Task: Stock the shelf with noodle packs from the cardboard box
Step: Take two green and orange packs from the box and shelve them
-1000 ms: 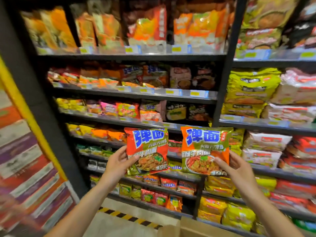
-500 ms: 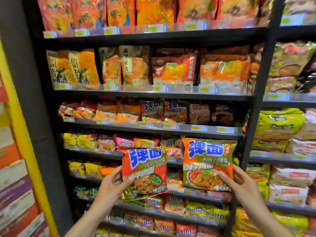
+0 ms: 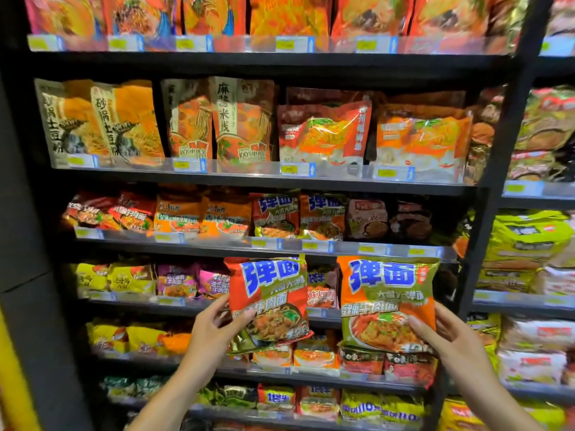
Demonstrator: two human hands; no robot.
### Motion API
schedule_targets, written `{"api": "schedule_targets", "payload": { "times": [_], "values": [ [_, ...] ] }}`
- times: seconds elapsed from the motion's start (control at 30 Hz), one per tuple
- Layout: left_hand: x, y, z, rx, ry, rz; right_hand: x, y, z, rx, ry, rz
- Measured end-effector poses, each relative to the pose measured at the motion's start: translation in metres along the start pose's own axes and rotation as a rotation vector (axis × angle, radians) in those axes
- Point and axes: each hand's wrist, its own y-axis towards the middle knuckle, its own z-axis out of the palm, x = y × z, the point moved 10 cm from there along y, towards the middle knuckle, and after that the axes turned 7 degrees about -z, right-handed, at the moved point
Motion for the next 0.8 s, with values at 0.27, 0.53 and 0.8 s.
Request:
{"api": "schedule_targets", "payload": {
  "times": [0.27, 0.53, 0.8],
  "values": [
    [-0.015, 0.097, -0.001, 0.003, 0.037, 0.055, -0.017, 0.084, 0.034, -0.022, 0.018, -0.03],
    [-0.034, 0.199, 0.01, 0.067, 0.103, 0.099, -0.038, 0.163, 0.065, -0.008, 0.099, -0.041],
    [-0.039, 0.276, 0.012, 0.085, 0.051, 0.117, -0.06, 0.186, 0.08, -0.03, 0.109, -0.055]
  ]
}}
